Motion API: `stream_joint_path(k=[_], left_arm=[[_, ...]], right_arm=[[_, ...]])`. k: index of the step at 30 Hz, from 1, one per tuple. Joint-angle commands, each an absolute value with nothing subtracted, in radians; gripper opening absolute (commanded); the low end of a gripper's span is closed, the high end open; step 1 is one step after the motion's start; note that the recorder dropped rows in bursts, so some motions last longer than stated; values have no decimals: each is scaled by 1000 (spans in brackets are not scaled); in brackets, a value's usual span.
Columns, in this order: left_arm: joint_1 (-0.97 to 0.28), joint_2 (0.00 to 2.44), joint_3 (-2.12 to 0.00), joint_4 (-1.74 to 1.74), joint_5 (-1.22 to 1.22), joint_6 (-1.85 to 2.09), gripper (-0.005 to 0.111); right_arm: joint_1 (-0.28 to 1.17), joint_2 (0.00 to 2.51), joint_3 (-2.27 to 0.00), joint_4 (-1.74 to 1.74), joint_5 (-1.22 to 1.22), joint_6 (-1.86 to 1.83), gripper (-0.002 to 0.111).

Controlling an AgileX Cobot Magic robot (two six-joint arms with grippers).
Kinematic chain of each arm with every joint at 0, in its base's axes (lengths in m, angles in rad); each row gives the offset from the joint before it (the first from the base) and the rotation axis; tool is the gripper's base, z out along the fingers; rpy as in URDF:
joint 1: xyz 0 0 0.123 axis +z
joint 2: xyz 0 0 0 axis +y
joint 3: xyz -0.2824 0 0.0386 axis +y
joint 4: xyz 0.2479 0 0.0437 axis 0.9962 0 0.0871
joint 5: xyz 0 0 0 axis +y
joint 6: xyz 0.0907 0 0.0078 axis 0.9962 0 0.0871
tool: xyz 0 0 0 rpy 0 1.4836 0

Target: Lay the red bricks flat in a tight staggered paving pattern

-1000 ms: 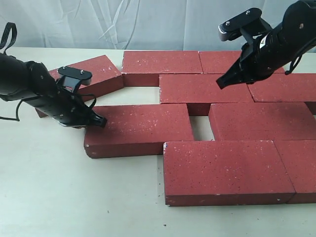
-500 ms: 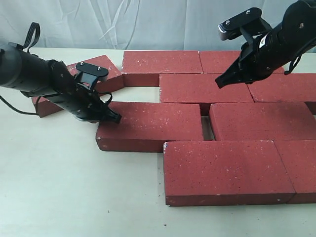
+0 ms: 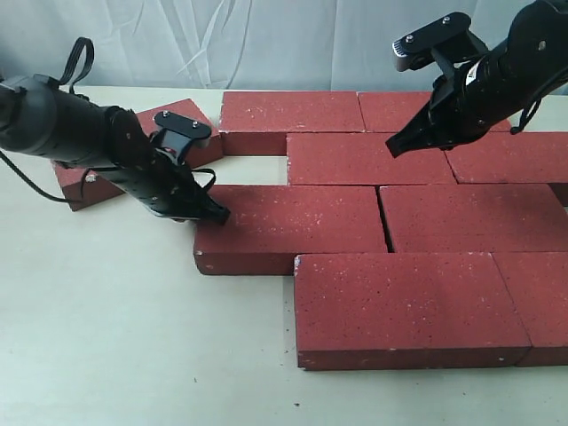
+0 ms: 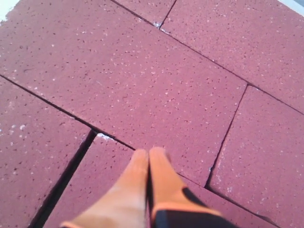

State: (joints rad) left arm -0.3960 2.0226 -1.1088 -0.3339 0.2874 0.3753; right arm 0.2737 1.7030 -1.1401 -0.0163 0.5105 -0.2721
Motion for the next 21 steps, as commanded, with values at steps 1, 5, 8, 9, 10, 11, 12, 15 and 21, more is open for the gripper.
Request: stream_joint_path(k=[1, 5, 8, 9, 10, 11, 12, 15, 21], left_arm=[[-346, 1992, -1110, -280, 367, 374, 0], [-278, 1952, -1110, -292, 535, 354, 0], [-335, 1960, -1108, -331, 484, 375, 0], [-354, 1967, -1108, -333, 484, 377, 0], [-366, 1969, -1108, -333, 480, 377, 0], [-376, 1971, -1108, -333, 472, 377, 0], [-385, 1973, -1108, -339, 470, 377, 0], [-408, 1973, -1108, -351, 470, 377, 0], [-442, 1973, -1110, -365, 439, 377, 0]], right_arm=[[269, 1702, -1138, -12, 497, -279, -1], [269, 1702, -1138, 10, 489, -279, -1], [269, 1702, -1138, 10, 487, -279, -1], [269, 1702, -1138, 10, 487, -279, -1], [269, 1702, -1138, 10, 487, -279, -1], [269, 1702, -1138, 10, 487, -279, -1], [269, 1702, -1138, 10, 489, -279, -1], [269, 1702, -1138, 10, 489, -279, -1], [269, 1702, -1138, 10, 489, -279, -1]])
